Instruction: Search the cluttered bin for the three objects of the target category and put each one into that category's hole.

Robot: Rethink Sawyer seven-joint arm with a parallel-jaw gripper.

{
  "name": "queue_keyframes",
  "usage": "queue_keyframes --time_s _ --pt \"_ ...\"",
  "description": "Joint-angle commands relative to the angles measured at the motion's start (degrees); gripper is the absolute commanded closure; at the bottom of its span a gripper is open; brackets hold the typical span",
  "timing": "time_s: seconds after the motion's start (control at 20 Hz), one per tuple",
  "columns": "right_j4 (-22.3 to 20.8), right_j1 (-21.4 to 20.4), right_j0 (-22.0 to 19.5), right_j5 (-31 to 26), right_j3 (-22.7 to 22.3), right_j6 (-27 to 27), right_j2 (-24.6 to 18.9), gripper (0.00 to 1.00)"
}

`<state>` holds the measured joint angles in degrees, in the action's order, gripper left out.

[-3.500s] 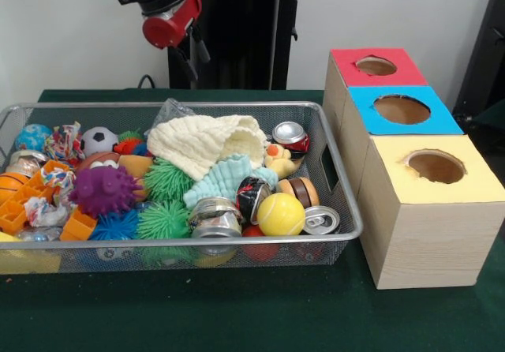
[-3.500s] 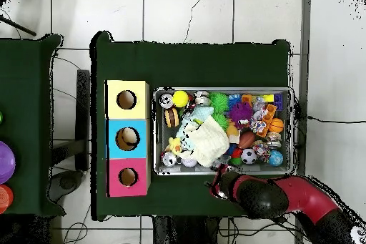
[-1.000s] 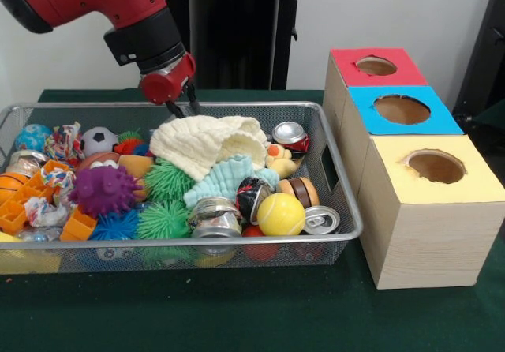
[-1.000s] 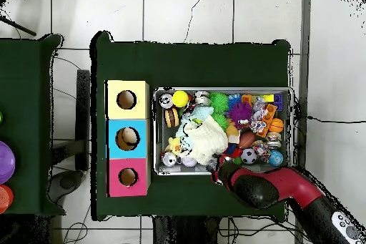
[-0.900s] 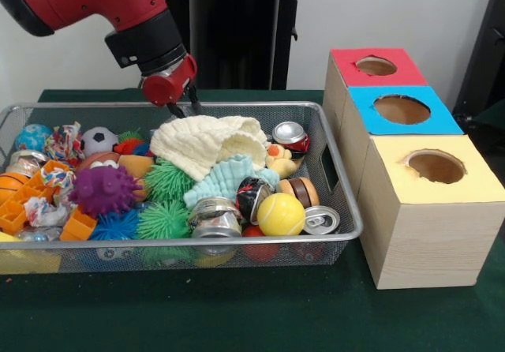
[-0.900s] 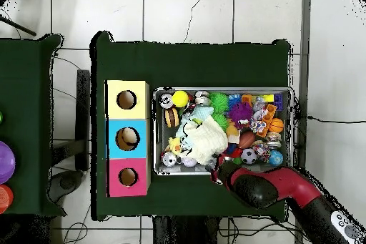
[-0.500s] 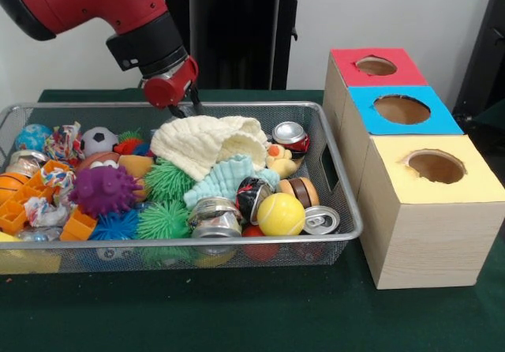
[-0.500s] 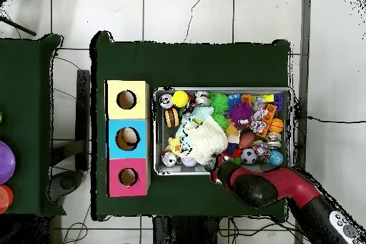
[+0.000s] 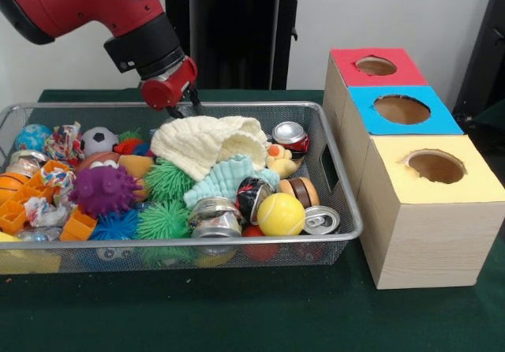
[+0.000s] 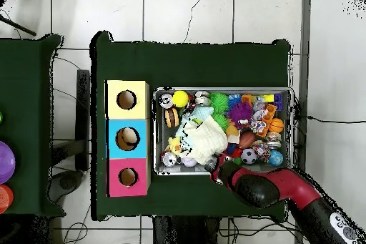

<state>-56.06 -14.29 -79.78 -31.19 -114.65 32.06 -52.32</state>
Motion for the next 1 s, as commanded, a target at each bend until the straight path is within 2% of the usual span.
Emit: queue_keyframes --time_s 0.05,0.35,1.0 --pt "-3.71 3.99 -0.89 -3.17 7.38 -11.22 5.0 0.0" --pt "-5.07 5.52 -2.56 -2.07 8.76 -13.05 5.47 0.0" --pt "-4.23 7.1 -3.98 -3.27 9.1 -12.92 6.19 0.0"
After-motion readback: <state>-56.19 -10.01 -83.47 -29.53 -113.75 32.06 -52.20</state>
